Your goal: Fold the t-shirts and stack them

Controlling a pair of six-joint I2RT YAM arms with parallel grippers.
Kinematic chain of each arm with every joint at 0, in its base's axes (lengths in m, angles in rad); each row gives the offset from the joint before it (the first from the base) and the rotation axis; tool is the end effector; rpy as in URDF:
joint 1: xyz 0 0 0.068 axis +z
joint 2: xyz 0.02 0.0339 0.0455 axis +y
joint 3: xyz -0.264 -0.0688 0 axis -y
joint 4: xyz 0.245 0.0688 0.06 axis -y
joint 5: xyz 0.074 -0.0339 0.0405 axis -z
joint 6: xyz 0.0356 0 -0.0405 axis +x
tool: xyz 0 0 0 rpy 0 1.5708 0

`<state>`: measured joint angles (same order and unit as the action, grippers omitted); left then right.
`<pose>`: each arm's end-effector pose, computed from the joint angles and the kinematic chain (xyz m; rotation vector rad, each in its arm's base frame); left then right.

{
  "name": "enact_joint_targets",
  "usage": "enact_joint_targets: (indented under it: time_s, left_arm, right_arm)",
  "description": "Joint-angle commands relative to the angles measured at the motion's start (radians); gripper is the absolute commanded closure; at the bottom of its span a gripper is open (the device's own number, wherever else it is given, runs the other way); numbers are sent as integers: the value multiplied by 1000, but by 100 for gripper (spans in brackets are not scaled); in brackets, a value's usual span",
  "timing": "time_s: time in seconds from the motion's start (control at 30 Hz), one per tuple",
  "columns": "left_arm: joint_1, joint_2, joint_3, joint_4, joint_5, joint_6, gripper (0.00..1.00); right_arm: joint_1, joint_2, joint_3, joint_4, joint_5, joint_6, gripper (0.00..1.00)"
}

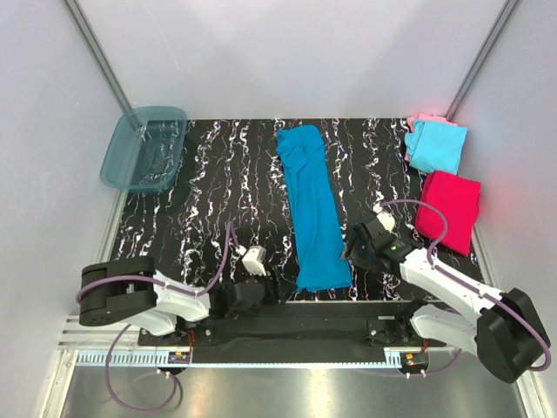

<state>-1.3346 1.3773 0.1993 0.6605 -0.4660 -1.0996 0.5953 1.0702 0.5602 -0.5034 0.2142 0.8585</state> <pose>0.0648 -0.2008 0.1169 -0.0430 2.1920 -1.0061 0.1648 0.1025 0.1855 0.4160 2.5399 0.2825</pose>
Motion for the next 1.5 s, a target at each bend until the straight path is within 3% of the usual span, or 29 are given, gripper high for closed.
enact_joint_targets:
  time_s: [0.0, 0.3, 0.47, 0.8, 1.03, 1.47]
  left_arm:
    - [-3, -4, -11, 51, -42, 4, 42]
    - [38, 158, -23, 312, 70, -17, 41]
    - [66, 197, -31, 360, 110, -29, 41]
    - [104, 200, 46, 282, 159, 7, 41]
    - [107, 284, 138, 261, 208, 18, 41]
    - [120, 177, 61, 214, 159, 26, 41]
  right_arm:
    - [-3, -18, -60, 66, -94, 43, 37]
    - [-3, -64, -124, 103, -167, 97, 37]
    - [-3, -122, -135, 71, -187, 119, 38]
    - [-3, -151, -146, 59, -211, 136, 43]
    - [-3, -131, -146, 60, -257, 140, 43]
    - [70, -82, -169, 103, -242, 188, 47]
